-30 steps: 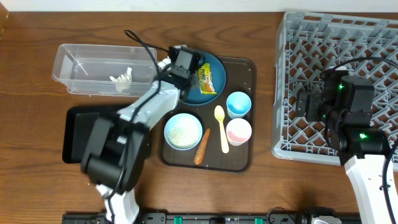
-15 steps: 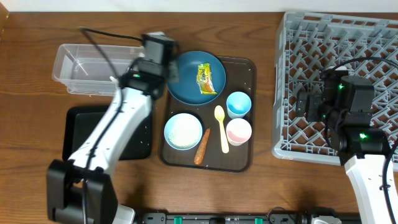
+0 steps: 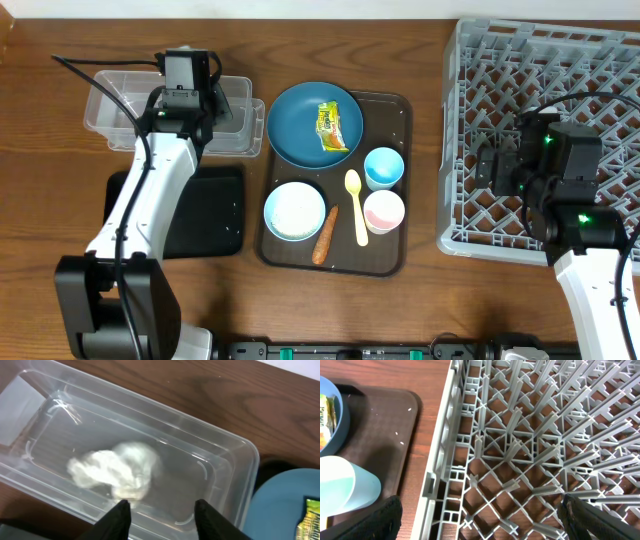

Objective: Sort waste into correct bins and load items into the dishwasher rack
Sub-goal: 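Move the tissue with the left gripper and release it into the clear bin, then reach the left gripper to the plate and grasp the yellow wrapper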

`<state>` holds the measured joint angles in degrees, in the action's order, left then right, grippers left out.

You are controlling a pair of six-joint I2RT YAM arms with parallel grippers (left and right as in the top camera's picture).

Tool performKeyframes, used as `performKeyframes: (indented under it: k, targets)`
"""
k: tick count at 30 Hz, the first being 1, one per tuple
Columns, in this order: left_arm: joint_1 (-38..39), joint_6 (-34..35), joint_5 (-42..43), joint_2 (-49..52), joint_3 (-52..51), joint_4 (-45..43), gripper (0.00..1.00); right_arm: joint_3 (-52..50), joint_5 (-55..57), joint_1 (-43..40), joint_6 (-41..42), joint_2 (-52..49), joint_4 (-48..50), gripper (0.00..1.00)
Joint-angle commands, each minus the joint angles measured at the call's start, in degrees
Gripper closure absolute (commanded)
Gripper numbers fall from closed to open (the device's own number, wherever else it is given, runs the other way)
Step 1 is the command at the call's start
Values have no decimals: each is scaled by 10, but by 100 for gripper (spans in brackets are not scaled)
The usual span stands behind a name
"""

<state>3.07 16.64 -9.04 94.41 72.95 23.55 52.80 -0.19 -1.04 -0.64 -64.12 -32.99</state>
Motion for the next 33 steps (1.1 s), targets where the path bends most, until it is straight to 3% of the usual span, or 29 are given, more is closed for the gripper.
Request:
performKeyframes:
  k: [1, 5, 14, 20, 22, 33]
  targets:
    - [3, -3, 52, 6, 1, -2, 54, 12, 4, -4, 4, 1, -1, 1]
    - [20, -4, 140, 7, 1, -2, 53, 12, 4, -4, 4, 1, 0, 1]
    - [109, -63, 214, 33, 1, -23, 54, 12, 4, -4, 4, 1, 0, 1]
    - [150, -65, 254, 101, 1, -62, 53, 12, 4, -4, 4, 1, -1, 1]
    - [157, -56, 274, 125, 1, -75, 47, 12, 4, -4, 3, 1, -1, 1]
    - [160, 21, 311, 199, 1, -106, 47, 12, 4, -4, 4, 1, -2, 1]
